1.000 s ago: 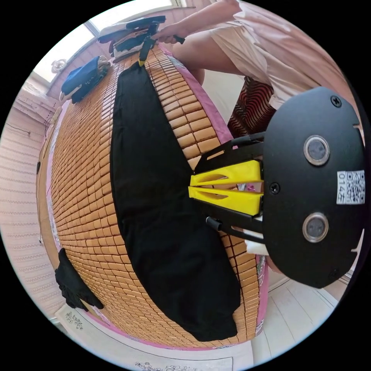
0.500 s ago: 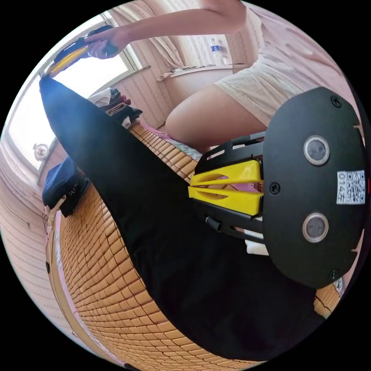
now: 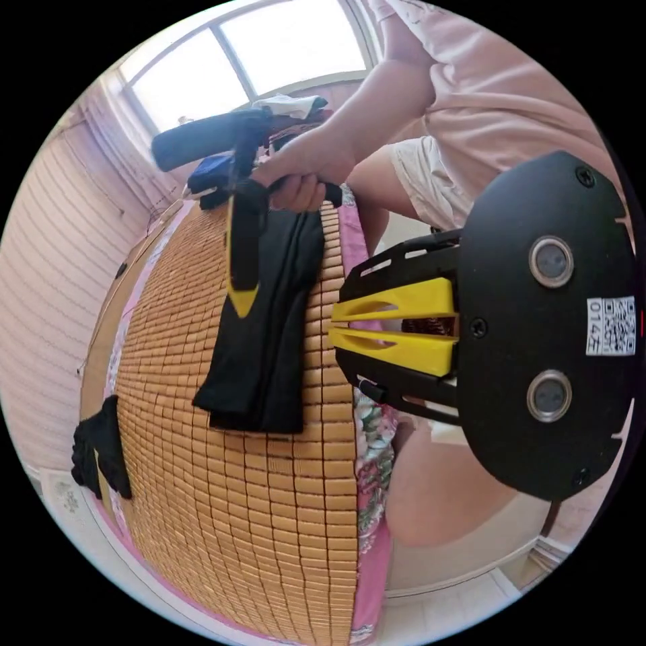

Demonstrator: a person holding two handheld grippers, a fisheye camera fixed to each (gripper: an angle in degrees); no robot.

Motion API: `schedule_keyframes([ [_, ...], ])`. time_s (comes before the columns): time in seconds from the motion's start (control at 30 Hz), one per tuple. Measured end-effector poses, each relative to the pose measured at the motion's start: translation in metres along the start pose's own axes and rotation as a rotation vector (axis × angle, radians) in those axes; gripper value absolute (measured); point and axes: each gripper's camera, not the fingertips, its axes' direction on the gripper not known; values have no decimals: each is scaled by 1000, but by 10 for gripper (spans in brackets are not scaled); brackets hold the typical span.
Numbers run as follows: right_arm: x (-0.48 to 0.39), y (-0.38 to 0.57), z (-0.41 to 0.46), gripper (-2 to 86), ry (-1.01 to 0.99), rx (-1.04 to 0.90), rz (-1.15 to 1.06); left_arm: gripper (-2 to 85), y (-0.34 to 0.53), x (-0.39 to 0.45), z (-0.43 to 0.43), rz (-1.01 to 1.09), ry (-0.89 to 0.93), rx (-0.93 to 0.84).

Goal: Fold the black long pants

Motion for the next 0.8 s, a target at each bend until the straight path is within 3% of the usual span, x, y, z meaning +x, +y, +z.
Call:
schedule_keyframes([
  [0.23,29,32,-35,26,174,-94,97,64,-53,-43,8,-139,-65,109],
  [0.53,39,25,-55,15,231,-134,174,58,-96,-21,66,-76,-249,-77],
  [0.8,24,1,-68,6,290,-146,114,42,-56,37,-1,17,-171,163],
])
